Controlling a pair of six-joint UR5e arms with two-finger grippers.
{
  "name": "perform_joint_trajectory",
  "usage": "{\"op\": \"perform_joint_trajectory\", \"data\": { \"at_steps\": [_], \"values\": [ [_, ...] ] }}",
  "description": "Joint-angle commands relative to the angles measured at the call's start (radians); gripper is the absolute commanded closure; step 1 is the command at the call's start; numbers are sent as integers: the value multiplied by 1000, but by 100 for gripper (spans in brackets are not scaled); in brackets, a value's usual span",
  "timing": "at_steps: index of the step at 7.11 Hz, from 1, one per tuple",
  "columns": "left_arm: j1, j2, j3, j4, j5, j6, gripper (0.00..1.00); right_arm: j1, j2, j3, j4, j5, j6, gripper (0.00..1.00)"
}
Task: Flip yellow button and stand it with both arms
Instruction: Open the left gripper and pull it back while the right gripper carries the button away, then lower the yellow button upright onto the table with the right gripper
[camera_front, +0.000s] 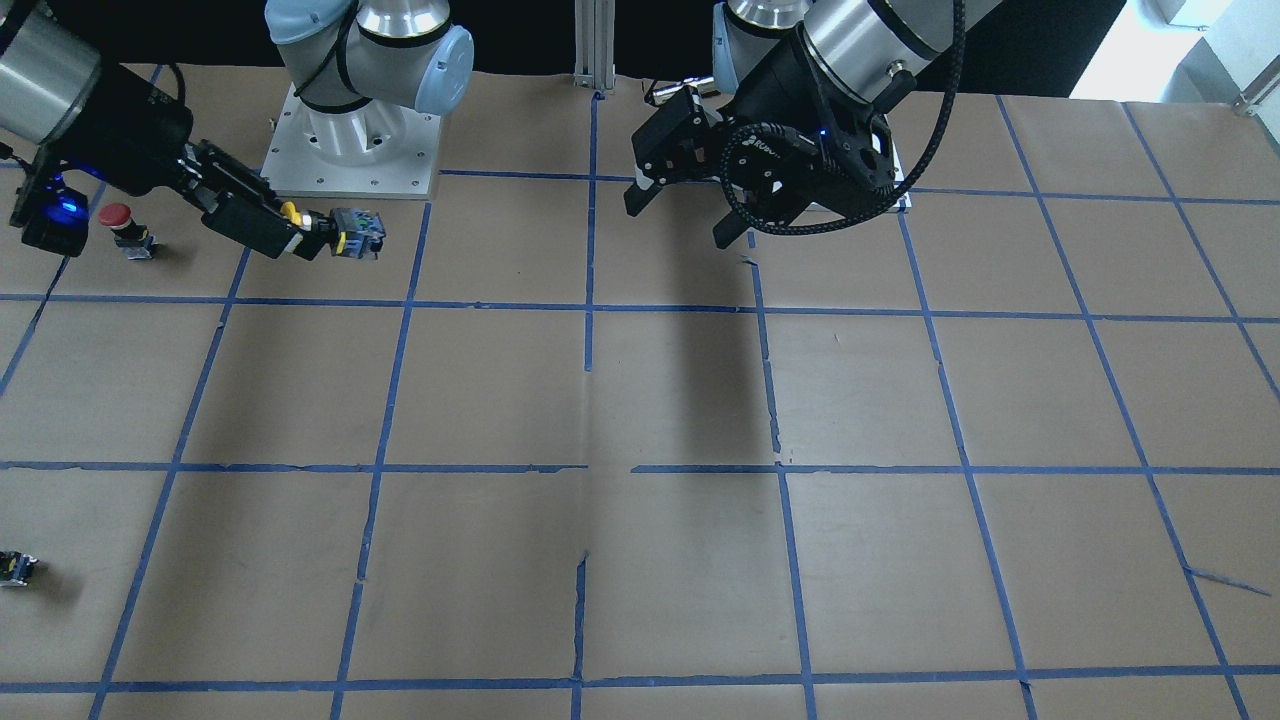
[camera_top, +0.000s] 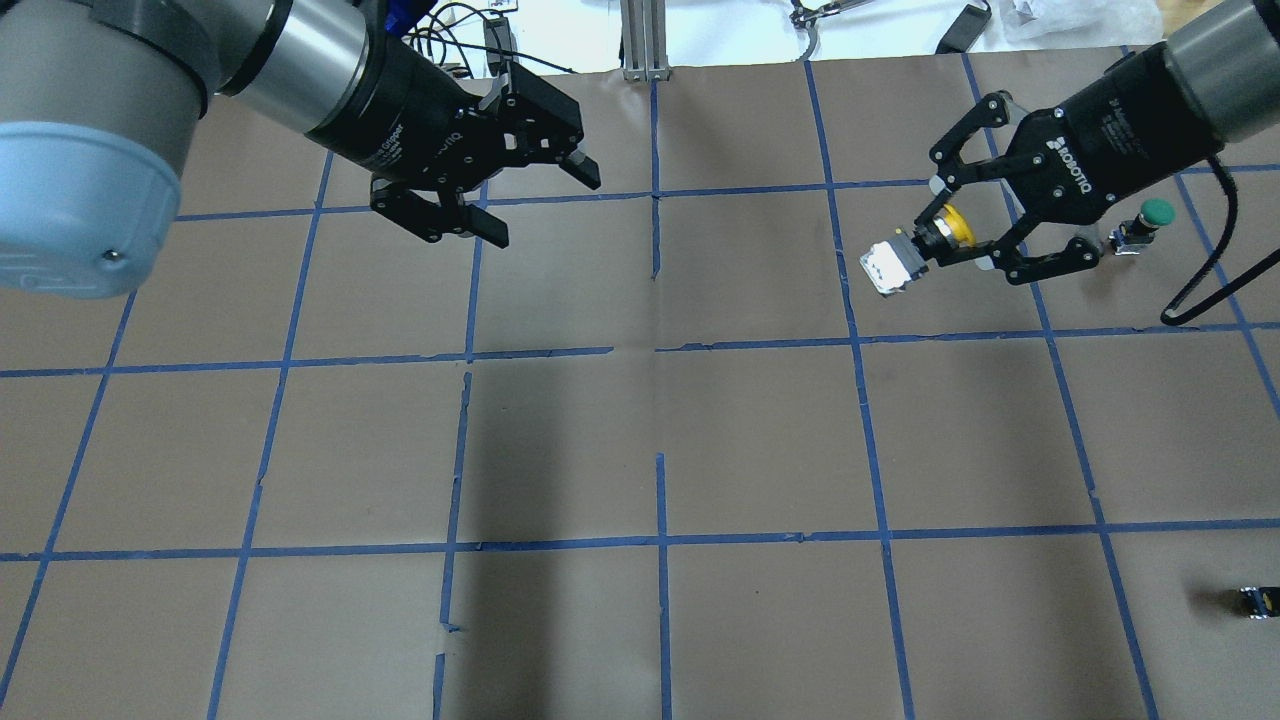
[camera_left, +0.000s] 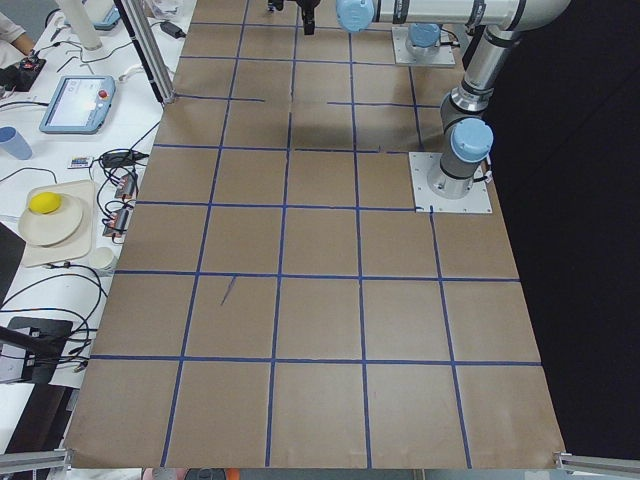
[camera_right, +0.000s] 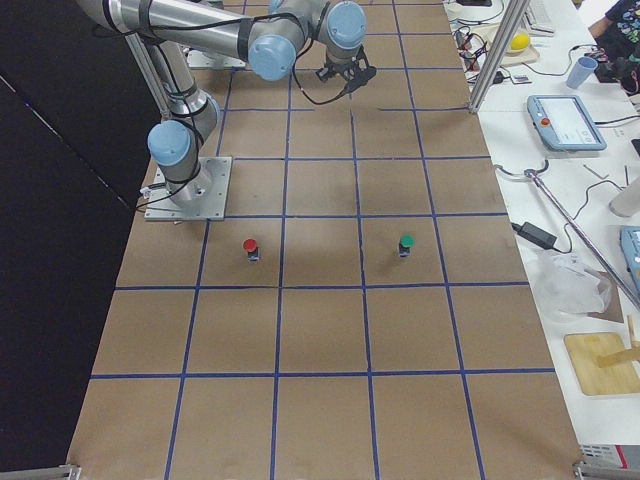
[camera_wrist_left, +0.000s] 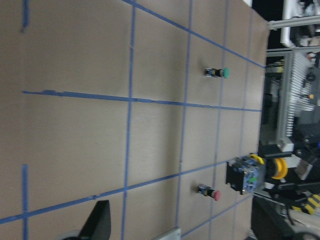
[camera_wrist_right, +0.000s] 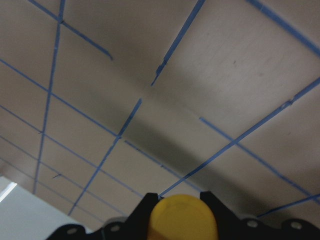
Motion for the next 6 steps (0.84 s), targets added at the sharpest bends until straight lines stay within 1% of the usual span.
{"op": "perform_joint_trajectory", "data": {
  "at_steps": [1, 2, 3, 4, 5, 6],
  "values": [
    [-9, -3, 86, -160, 323, 1, 0, -4, 30, -23, -111, -266, -279, 90],
    [-11, 0, 78, -162, 412, 10, 0, -5, 53, -18, -194, -361, -406, 90],
    [-9, 5, 64, -161, 427, 28, 0, -16, 71, -15, -307, -440, -506, 90],
    [-8, 2, 59, -150, 451, 130, 1, -33, 79, 12, -440, -465, -578, 90],
    [5, -9, 76, -136, 461, 160, 0, -65, 77, 78, -581, -471, -661, 90],
    [15, -3, 65, -135, 461, 166, 0, -144, 77, 169, -727, -467, -766, 90]
  ]
}}
